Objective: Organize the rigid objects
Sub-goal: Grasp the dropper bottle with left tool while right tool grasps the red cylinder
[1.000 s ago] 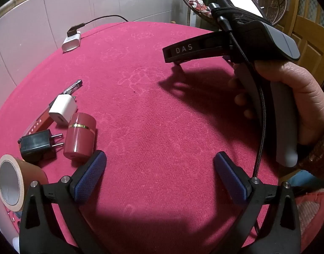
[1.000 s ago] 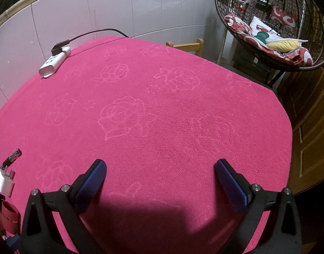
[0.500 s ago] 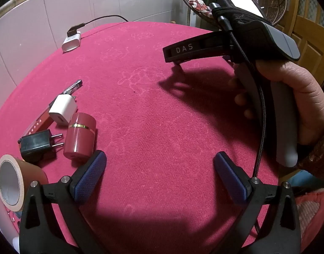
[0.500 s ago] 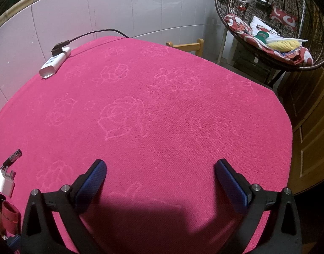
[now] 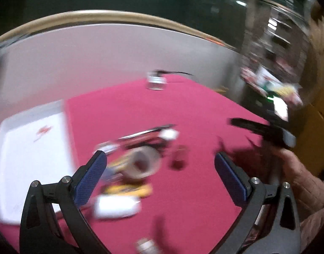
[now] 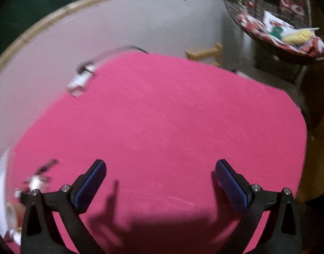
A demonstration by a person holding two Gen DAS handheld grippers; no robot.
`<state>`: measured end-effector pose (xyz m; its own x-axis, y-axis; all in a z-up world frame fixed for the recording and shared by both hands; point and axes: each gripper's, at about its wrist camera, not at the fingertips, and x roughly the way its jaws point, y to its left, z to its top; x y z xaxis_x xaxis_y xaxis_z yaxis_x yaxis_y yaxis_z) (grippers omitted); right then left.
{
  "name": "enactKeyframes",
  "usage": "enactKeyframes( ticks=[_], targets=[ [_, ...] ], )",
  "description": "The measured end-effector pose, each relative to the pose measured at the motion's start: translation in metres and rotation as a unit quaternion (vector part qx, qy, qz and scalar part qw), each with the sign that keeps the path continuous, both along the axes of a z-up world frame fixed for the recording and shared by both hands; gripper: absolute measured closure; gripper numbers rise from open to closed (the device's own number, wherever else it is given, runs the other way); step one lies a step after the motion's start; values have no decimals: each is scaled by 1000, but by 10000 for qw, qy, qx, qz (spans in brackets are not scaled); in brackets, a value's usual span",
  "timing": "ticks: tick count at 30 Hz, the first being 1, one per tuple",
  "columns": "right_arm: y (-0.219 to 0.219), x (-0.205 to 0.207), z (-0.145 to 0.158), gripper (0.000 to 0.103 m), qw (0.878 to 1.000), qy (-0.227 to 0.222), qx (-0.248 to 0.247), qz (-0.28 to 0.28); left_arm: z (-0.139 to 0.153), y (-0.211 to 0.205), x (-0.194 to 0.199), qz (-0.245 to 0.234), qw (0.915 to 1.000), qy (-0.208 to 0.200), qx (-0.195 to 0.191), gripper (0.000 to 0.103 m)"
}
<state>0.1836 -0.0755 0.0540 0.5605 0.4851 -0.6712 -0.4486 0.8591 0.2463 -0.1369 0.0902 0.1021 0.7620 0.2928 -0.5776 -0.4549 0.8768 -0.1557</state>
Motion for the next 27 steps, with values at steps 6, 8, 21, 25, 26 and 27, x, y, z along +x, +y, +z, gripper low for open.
enactKeyframes(
  ticks=[6,8,21,25,26,27],
  targets=[
    [17,-39,34,0,9908,-301,766,1074,-41,7,-57,541,9968,399,-428,0],
    [22,-47,36,0,9885,-393,762,1244,-54,-5,-62,460,9958,580,-543,0],
    [53,-95,32,0,9687,-955,31,2290,-90,-40,-41,-27,9858,1591,-535,37],
    [57,-99,28,0,9650,-820,87,2490,-90,-37,-43,-25,9848,1663,-503,41],
    [59,-100,26,0,9641,-783,85,2536,-89,-38,-45,-30,9844,1695,-466,41],
    [61,-101,23,0,9629,-728,72,2596,-88,-35,-45,-33,9840,1730,-428,41]
  ],
)
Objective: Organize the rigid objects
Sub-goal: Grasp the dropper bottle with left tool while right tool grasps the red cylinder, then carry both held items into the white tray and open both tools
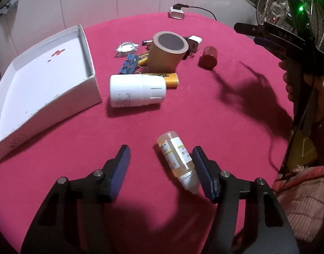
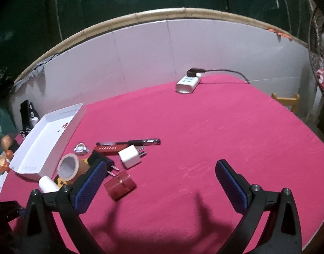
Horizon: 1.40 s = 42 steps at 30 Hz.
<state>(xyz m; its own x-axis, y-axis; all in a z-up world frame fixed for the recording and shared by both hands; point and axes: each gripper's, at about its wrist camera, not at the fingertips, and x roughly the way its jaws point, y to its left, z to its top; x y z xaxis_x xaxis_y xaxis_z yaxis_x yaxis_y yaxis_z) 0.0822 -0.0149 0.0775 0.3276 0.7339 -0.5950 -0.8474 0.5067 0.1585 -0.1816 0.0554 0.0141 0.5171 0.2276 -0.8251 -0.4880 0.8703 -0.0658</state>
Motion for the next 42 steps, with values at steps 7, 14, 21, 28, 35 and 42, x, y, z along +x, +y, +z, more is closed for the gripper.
enactKeyframes(
  ticks=[7,14,21,28,35,42],
  targets=[
    [19,-11,-11,0,9980,-81,-399,474,-1,14,-9,-152,9991,218,324,43],
    [39,-28,-22,0,9892,-540,-848,1067,2,17,-17,-110,9996,99,225,84],
    [50,-37,-30,0,9800,-912,-1070,1407,4,11,-28,-40,9998,-2,178,84],
    [67,-39,-42,18,9685,-889,-1422,1840,15,21,-30,81,9995,-200,236,84],
    [69,-38,-51,35,9667,-662,-1540,1932,34,30,-27,186,9980,-509,334,84],
    [68,-39,-48,58,9665,-538,-1529,1990,61,43,-24,380,9943,-845,520,84]
  ],
)
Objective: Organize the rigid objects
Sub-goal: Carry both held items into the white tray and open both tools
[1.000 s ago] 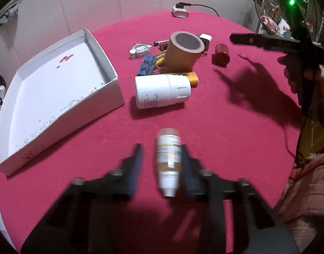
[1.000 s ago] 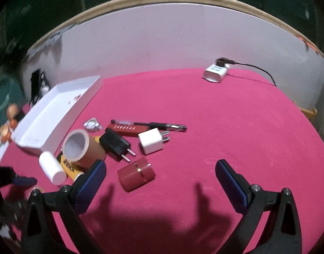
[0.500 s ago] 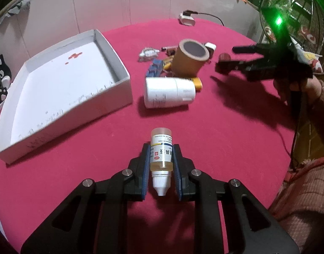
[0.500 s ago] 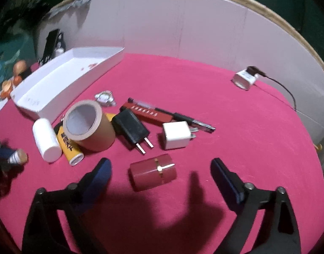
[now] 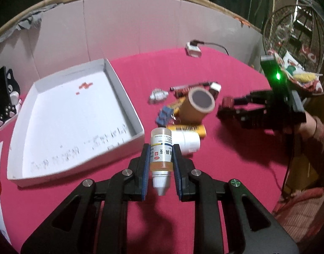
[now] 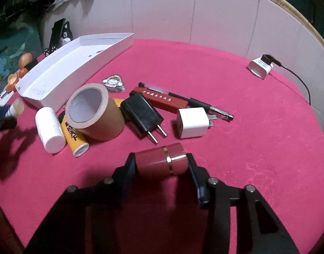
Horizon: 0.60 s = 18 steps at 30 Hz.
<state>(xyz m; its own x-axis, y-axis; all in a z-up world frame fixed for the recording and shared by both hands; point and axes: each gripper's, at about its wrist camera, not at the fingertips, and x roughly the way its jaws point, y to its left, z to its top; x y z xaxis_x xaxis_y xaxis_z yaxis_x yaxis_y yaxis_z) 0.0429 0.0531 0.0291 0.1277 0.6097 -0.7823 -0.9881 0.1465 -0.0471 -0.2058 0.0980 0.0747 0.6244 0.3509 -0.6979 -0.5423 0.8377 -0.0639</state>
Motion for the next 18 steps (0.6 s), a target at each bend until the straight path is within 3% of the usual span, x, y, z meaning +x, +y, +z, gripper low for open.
enactKeyframes(
  ticks=[6,18],
  targets=[
    [-11,-8,20,58,9991,83,396,-86,15,10,-5,288,9992,-266,91,84],
    [-9,-44,105,58,9856,190,1669,190,57,33,-24,992,9909,-712,564,84]
  ],
)
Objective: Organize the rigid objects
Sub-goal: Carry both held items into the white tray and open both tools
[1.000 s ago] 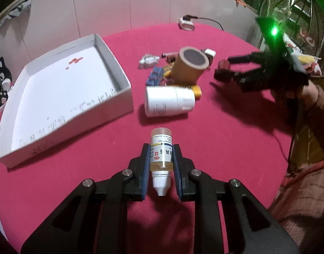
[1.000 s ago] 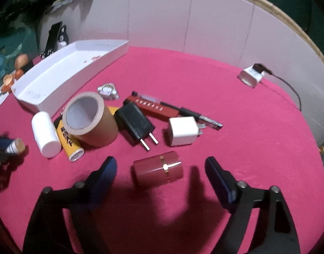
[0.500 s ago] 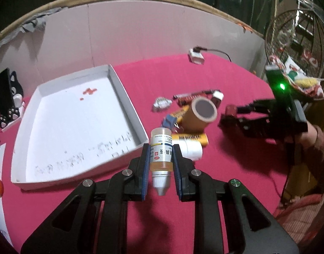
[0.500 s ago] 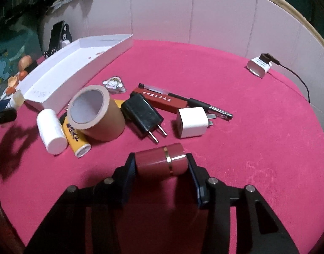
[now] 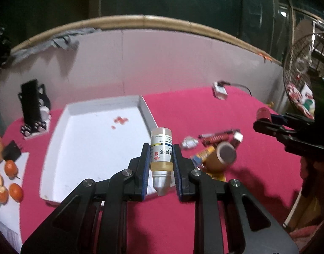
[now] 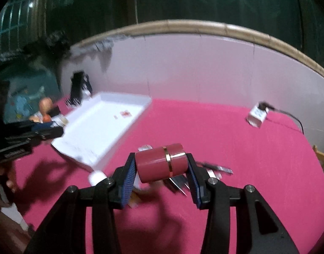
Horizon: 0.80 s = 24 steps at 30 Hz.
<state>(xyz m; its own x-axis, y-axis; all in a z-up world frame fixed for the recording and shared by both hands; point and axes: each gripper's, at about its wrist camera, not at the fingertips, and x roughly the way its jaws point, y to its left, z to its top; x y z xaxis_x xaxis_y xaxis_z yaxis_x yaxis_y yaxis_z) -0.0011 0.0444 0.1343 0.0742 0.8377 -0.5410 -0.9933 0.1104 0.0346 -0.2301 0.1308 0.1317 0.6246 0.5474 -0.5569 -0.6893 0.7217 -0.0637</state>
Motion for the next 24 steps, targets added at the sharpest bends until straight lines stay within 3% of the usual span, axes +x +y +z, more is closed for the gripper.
enactKeyframes(
  ticks=[7,19,24],
  targets=[
    [17,-27,25,58,9992,-16,270,291,23,11,-23,347,9989,-193,263,84],
    [41,-55,43,58,9978,140,510,398,28,26,-47,843,9955,-207,369,84],
    [59,-61,50,58,9972,345,594,281,30,47,-56,1447,9881,-172,490,84]
  ],
)
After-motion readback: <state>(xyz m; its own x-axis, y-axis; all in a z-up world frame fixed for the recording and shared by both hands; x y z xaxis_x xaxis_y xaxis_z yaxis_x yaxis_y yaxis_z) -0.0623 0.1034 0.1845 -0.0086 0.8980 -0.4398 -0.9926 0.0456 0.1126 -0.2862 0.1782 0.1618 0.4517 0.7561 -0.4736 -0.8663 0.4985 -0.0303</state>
